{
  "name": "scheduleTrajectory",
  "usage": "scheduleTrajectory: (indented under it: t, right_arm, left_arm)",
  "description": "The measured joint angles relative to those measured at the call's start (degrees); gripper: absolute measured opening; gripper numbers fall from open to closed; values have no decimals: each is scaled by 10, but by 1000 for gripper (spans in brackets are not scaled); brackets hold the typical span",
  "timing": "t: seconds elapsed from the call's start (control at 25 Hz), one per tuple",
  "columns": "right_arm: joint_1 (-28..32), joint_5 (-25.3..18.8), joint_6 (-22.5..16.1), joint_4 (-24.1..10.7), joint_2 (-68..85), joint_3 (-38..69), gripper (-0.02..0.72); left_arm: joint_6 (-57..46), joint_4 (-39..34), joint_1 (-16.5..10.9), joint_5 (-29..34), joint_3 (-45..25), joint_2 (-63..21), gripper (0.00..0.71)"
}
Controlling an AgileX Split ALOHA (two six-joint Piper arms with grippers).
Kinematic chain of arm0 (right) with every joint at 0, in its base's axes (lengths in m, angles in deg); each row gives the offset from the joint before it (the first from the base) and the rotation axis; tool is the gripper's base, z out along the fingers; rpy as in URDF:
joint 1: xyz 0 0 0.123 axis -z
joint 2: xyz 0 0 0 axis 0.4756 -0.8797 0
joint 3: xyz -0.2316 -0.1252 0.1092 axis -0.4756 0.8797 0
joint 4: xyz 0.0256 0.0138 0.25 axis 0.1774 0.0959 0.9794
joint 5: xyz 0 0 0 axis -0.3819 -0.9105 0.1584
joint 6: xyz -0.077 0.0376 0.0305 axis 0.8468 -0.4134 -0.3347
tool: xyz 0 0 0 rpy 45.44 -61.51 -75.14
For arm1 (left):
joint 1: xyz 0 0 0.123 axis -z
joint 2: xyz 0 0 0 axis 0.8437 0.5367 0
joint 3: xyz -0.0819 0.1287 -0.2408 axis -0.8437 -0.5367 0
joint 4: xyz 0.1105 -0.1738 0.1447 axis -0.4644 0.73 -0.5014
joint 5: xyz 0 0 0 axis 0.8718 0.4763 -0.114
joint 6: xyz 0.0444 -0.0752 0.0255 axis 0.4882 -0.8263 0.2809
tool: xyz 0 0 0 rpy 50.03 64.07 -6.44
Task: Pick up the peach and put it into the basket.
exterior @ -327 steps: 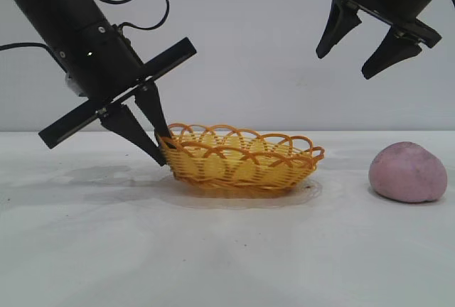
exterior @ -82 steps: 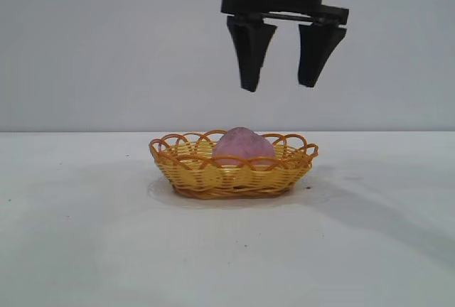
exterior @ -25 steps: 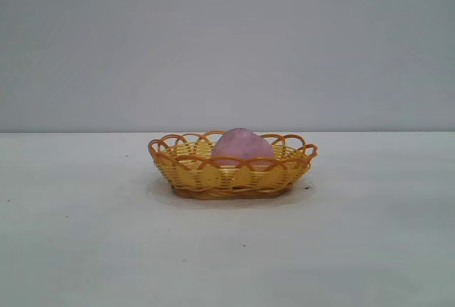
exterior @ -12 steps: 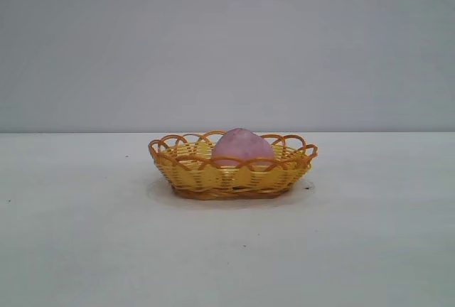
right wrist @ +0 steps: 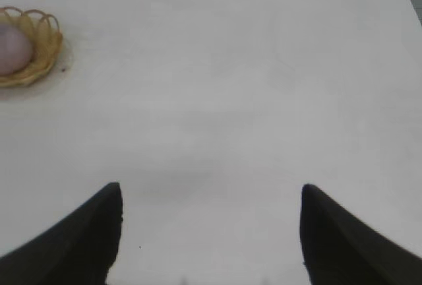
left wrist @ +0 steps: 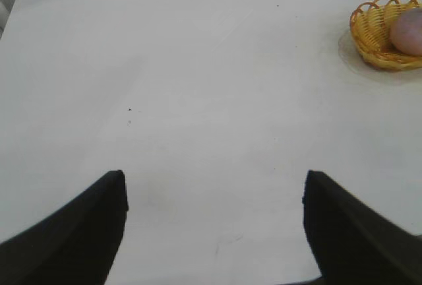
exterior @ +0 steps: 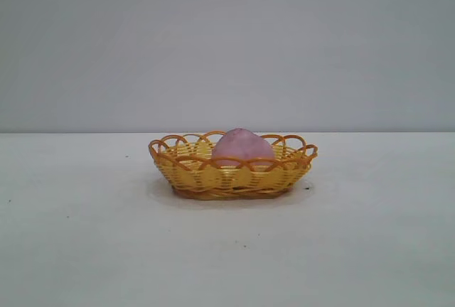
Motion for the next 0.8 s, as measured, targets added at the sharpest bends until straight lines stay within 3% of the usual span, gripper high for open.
scheduleTrajectory:
  t: [0.8]
  right_arm:
    - [0, -6, 13, 5, 44, 0, 538]
  left_arm:
    - [0, 6, 0, 0, -1, 0, 526]
